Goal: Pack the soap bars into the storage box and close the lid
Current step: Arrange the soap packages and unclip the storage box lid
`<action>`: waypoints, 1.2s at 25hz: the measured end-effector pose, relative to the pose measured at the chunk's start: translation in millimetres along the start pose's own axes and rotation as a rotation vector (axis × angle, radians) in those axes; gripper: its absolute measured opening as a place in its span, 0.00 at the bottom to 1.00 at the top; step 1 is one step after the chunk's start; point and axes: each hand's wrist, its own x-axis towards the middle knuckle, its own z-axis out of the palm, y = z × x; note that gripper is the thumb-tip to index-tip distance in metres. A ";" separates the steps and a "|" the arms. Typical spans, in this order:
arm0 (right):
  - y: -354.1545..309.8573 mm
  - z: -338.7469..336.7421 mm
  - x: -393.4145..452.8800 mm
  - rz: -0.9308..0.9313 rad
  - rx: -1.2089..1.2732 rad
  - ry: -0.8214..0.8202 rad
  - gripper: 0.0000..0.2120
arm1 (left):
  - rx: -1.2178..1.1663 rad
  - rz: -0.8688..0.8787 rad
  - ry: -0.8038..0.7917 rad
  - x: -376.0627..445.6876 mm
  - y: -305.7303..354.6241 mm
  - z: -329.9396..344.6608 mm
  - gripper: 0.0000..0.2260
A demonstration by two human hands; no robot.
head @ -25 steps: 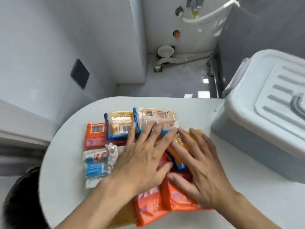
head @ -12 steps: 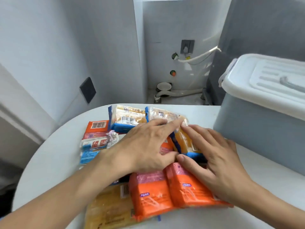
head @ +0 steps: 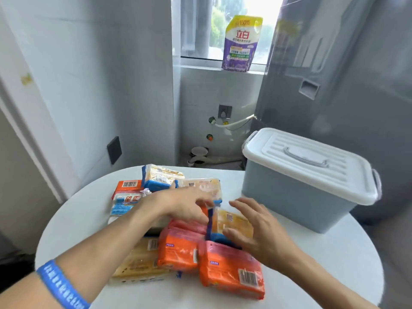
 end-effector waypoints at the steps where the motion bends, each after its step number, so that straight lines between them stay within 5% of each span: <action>1: 4.6 -15.1 -2.2 -0.044 0.005 0.120 0.27 | -0.045 -0.010 0.151 6.3 10.3 -4.9 0.16; 3: 19.8 -48.8 3.9 -0.129 -0.095 0.458 0.16 | -0.129 -0.046 0.535 28.4 38.2 -16.2 0.11; 5: 38.8 -77.2 15.8 -0.094 -0.279 0.598 0.16 | -0.199 -0.071 0.735 61.2 66.7 -28.8 0.11; 10: 72.3 -77.3 27.2 0.139 -0.454 0.354 0.25 | -0.490 -0.212 0.687 141.2 101.4 -45.3 0.16; 16: 77.5 -72.3 35.4 0.093 -0.528 0.532 0.15 | -0.896 -0.264 0.685 155.2 93.3 -49.5 0.16; 23: 69.3 -69.7 30.5 0.050 -0.523 0.550 0.14 | -0.626 -0.346 0.808 148.1 87.3 -52.2 0.21; 28: 65.4 -73.1 26.0 0.069 -0.498 0.511 0.15 | -0.955 -0.497 0.645 144.5 72.5 -44.5 0.11; 30: 64.4 -75.3 25.2 0.066 -0.483 0.503 0.14 | -0.626 -0.444 0.835 140.7 71.2 -41.8 0.08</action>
